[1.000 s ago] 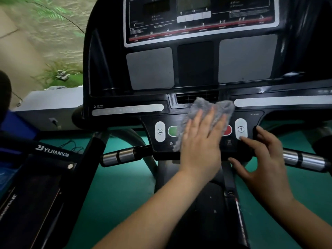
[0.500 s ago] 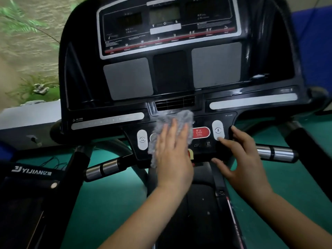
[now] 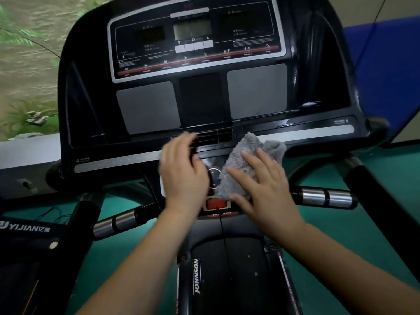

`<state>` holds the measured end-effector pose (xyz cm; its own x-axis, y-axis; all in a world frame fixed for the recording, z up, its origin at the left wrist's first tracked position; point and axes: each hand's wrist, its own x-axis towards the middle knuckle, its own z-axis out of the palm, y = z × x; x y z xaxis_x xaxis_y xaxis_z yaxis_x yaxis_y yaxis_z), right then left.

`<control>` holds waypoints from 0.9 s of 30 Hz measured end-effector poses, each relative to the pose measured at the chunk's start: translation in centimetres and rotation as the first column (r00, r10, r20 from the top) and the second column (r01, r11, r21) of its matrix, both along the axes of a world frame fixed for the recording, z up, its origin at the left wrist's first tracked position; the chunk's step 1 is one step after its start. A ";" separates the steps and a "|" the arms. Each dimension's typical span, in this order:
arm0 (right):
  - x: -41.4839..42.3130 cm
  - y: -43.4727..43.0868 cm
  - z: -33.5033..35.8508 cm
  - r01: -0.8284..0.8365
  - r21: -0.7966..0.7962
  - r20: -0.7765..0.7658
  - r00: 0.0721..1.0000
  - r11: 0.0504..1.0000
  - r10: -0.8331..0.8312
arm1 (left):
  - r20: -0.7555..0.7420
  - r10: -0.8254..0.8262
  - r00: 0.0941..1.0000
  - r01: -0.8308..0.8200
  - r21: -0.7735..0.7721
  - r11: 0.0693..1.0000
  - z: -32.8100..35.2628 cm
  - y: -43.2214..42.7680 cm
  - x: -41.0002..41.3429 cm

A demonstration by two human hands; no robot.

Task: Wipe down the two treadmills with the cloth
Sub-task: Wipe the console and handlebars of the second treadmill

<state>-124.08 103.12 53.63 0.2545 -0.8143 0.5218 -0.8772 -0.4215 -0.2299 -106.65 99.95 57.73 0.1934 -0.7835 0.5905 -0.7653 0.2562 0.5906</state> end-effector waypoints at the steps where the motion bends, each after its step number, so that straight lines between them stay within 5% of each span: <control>1: 0.6 -0.3 -0.1 0.018 0.001 -0.022 1.000 1.000 -0.018 | 0.063 0.069 0.996 -0.072 0.057 0.996 -0.2 -0.5 1.0; 5: 1.6 -2.9 0.7 -0.056 -0.048 -0.073 0.996 0.997 0.052 | 0.238 0.129 0.963 -0.165 0.140 0.976 -1.2 -1.2 1.4; 10: -0.3 -7.5 3.9 -0.163 -0.095 -0.187 0.972 0.982 0.143 | 0.269 0.158 0.950 -0.200 0.133 0.971 -1.3 -1.2 1.3; 14: -4.6 -10.5 6.5 0.015 -0.028 0.113 0.993 0.999 -0.012 | 0.282 0.159 0.946 -0.200 0.124 0.972 -1.4 -1.1 1.3; 17: -4.1 -11.9 9.7 -0.017 0.014 0.418 0.908 1.000 0.009 | 0.282 0.170 0.944 -0.211 0.123 0.970 -1.4 -1.2 1.3; 23: 1.4 -13.6 10.1 -0.180 0.105 -0.082 0.979 0.978 0.189 | 0.290 0.178 0.940 -0.222 0.126 0.967 -1.3 -1.3 1.4; 27: -1.2 -13.5 9.5 -0.187 0.253 -0.066 0.975 0.949 0.210 | 0.296 0.180 0.938 -0.225 0.123 0.967 -1.3 -1.3 1.4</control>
<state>-125.24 89.57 63.10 0.4611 -0.8418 0.2805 -0.8034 -0.5303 -0.2708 -105.26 98.65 56.40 0.2020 -0.8299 0.5200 -0.9310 0.0021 0.3649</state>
